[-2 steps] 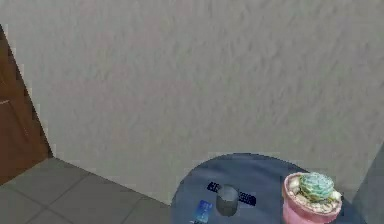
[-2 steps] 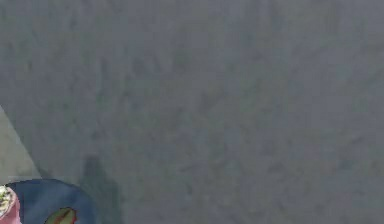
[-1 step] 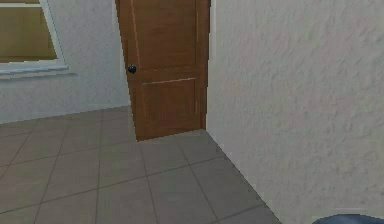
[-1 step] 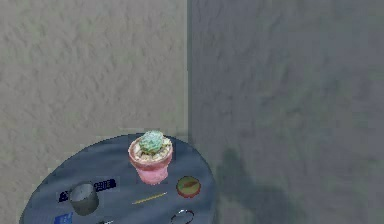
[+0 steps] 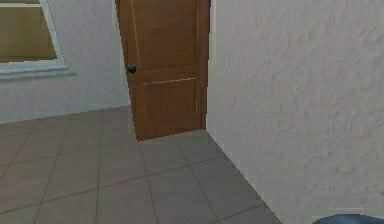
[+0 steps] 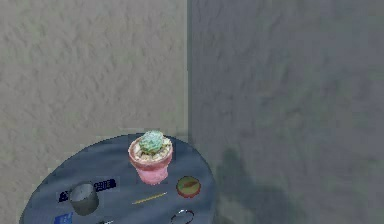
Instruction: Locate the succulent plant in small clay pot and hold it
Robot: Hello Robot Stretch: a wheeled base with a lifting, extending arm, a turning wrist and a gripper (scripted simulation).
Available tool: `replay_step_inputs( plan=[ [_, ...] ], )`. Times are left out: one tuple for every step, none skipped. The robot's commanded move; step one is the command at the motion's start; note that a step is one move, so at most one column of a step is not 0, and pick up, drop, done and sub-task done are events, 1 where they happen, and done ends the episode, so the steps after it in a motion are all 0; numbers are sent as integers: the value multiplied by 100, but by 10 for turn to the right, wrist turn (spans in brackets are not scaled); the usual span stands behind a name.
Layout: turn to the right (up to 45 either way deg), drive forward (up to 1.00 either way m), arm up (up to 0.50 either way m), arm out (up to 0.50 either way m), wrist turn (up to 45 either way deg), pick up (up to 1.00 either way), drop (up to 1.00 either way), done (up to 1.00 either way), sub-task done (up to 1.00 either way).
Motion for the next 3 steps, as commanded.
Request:
replay_step_inputs(
  plan=[
    [0,0,38,0,0,0,0,0,0],
    [0,0,0,24,0,0,0,0,0],
    [0,0,0,0,450,0,0,0,0]
  ],
)
